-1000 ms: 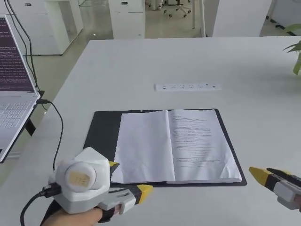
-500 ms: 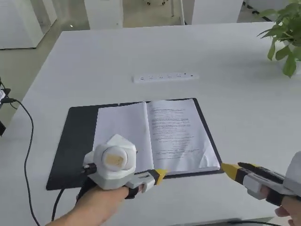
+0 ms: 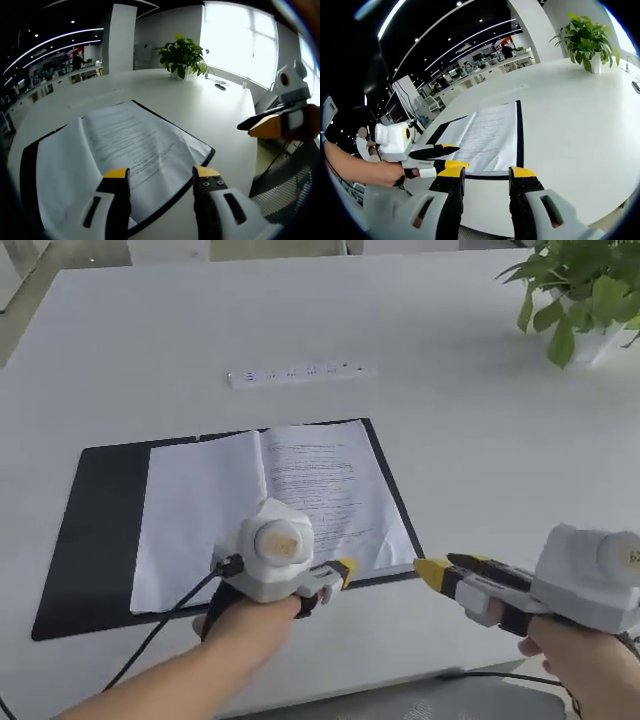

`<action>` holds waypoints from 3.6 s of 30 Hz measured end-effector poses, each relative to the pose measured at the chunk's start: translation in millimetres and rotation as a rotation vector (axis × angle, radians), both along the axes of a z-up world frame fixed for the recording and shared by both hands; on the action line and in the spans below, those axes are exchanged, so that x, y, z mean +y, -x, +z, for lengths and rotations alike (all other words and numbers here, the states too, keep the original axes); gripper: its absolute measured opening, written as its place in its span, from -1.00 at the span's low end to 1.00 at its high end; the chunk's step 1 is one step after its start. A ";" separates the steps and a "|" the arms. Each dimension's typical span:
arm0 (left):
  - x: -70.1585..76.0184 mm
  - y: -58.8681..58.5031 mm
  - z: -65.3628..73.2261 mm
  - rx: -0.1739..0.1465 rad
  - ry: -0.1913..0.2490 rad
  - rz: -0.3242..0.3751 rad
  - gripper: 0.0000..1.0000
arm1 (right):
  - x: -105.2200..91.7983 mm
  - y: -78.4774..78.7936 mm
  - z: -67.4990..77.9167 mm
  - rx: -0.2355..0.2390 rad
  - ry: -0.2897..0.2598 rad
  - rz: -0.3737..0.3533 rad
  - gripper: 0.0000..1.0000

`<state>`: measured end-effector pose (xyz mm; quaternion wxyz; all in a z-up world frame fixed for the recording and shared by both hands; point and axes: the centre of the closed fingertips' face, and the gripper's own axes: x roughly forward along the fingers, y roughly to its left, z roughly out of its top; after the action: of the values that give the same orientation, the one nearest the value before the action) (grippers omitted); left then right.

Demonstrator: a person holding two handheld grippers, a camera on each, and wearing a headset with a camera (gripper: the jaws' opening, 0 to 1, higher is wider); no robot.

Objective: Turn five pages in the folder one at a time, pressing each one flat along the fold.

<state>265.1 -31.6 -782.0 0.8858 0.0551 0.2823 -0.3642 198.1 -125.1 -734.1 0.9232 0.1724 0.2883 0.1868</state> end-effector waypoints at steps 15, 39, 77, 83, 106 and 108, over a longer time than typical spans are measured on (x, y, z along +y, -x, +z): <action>-15.4 -18.6 -24.5 -0.079 -0.054 0.077 -0.03 | 0.5 -11.5 -11.8 0.010 -0.024 -0.003 -0.34; -16.6 -18.0 -26.7 -0.161 0.003 0.016 -0.68 | 2.4 -13.2 -22.3 0.032 -0.037 0.004 -0.34; -9.7 -26.5 -28.1 -0.086 0.086 0.110 -1.00 | 13.6 -49.7 -58.8 0.100 -0.035 0.070 -0.41; -9.5 -26.6 -28.0 -0.089 0.085 0.106 -1.00 | 13.4 -50.1 -58.8 0.102 -0.054 0.059 -0.47; -9.5 -26.3 -27.4 -0.097 0.081 0.095 -1.00 | 6.0 -47.6 -55.7 0.165 -0.200 -0.046 -1.00; -9.5 -26.1 -27.2 -0.096 0.083 0.095 -1.00 | 7.0 -47.3 -54.3 0.162 -0.208 -0.049 -1.00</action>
<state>291.2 -41.1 -809.1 0.9161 0.0224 0.2264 -0.3301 245.4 -118.1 -788.4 0.8783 0.2889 0.3367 0.1784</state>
